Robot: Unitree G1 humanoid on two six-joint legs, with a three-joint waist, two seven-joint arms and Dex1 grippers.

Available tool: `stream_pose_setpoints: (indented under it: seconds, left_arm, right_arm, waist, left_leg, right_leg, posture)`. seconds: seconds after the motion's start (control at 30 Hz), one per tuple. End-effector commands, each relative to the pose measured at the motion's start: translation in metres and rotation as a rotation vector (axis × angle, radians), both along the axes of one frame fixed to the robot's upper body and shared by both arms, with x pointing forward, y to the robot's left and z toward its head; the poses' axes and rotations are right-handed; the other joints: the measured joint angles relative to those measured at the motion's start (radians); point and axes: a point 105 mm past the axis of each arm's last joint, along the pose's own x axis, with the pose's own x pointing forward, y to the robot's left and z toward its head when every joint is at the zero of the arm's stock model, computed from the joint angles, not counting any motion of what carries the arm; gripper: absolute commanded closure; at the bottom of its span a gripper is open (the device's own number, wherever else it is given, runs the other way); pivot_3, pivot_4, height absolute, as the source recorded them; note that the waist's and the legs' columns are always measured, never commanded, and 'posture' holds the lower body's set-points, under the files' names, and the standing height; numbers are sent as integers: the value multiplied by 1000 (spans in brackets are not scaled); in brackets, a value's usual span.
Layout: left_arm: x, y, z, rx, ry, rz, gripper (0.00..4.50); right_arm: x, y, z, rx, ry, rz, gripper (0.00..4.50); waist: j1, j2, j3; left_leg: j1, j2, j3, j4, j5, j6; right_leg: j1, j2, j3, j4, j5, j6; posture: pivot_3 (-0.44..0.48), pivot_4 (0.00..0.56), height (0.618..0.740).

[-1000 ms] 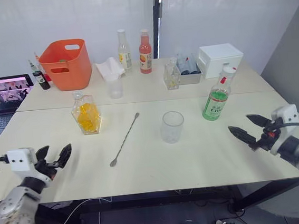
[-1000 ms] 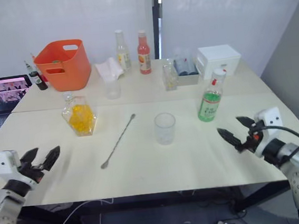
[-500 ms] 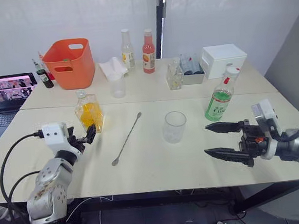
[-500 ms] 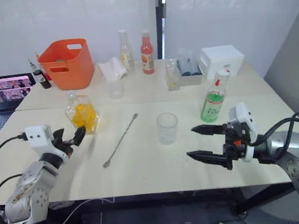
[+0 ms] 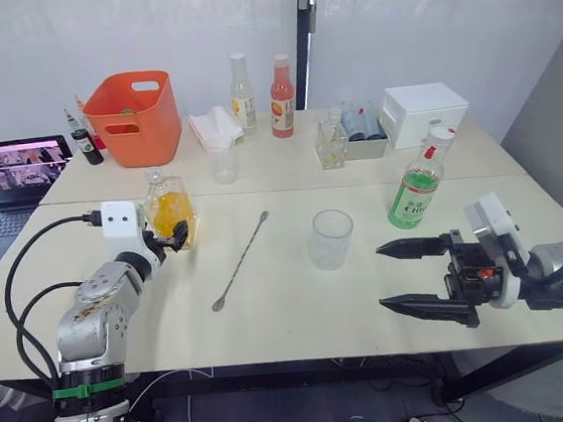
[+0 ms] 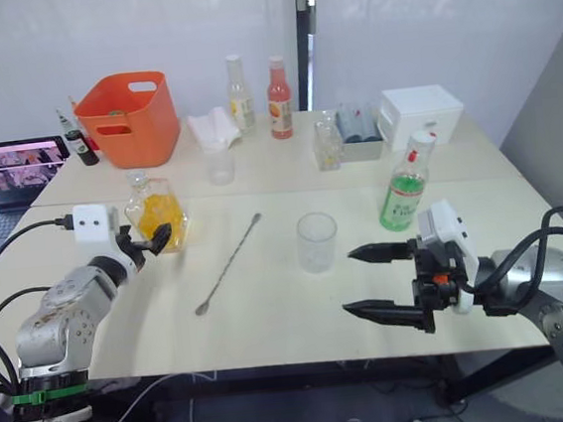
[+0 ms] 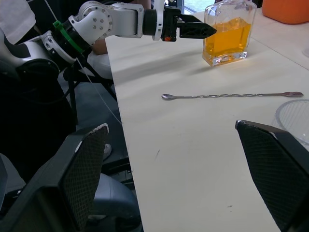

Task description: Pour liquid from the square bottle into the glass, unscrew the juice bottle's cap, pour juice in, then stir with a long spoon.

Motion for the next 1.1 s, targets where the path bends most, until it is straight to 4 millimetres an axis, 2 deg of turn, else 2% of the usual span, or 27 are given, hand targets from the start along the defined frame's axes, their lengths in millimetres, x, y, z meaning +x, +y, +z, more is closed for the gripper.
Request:
stream_pose_setpoints:
  seconds: [0.03, 0.2, 0.3, 0.57, 0.77, 0.93, 1.1]
  left_arm:
    - [8, 7, 15, 39, -32, 51, 0]
    - [23, 7, 26, 19, -67, 59, 0]
    - [31, 1, 32, 27, -78, 34, 0]
    - [43, -5, 25, 34, -50, 27, 0]
    - [47, -5, 25, 42, -65, 41, 1728]
    - [49, -5, 24, 78, -86, 48, 1727]
    - [52, -2, 31, 109, -157, 36, 1727]
  right_arm:
    - [-5, 3, 7, 8, -39, 15, 23]
    - [-6, 5, 2, 3, -29, 14, 23]
    - [-7, 7, 0, 1, -23, 27, 23]
    - [-6, 8, 0, 16, -35, 8, 23]
    - [-6, 7, 1, 29, -45, -19, 0]
    - [-7, 9, -1, 38, -48, -36, 0]
    - [6, 7, -3, 35, -77, -100, 0]
  waist:
    - [0, 0, 0]
    - [0, 0, 0]
    - [1, -1, 0]
    - [0, -1, 0]
    - [3, -1, 0]
    - [3, -1, 1]
    - [3, -1, 1]
  left_leg:
    - [0, 0, 0, 0, 0, 0]
    - [0, 0, 0, 0, 0, 0]
    - [0, 0, 0, 0, 0, 0]
    - [-1, 0, 0, 0, 0, 0]
    - [-1, -1, -1, 0, 0, 0]
    - [-2, -1, -1, 1, 0, 0]
    - [-1, -1, -1, 1, 0, 0]
  right_leg:
    - [0, 0, 0, 0, 0, 0]
    - [0, 0, 0, 0, 0, 0]
    - [0, 0, 0, 0, 0, 0]
    - [-1, 0, 0, 0, 0, 0]
    - [-1, -1, -1, 0, 0, 0]
    - [-1, -1, -1, 0, 0, 1]
    - [-1, -1, -1, 1, 0, 1]
  posture:
    - [0, 150, 715]
    - [0, 150, 715]
    - [0, 150, 715]
    - [0, 150, 715]
    - [0, 150, 715]
    - [0, 150, 715]
    - [0, 150, 715]
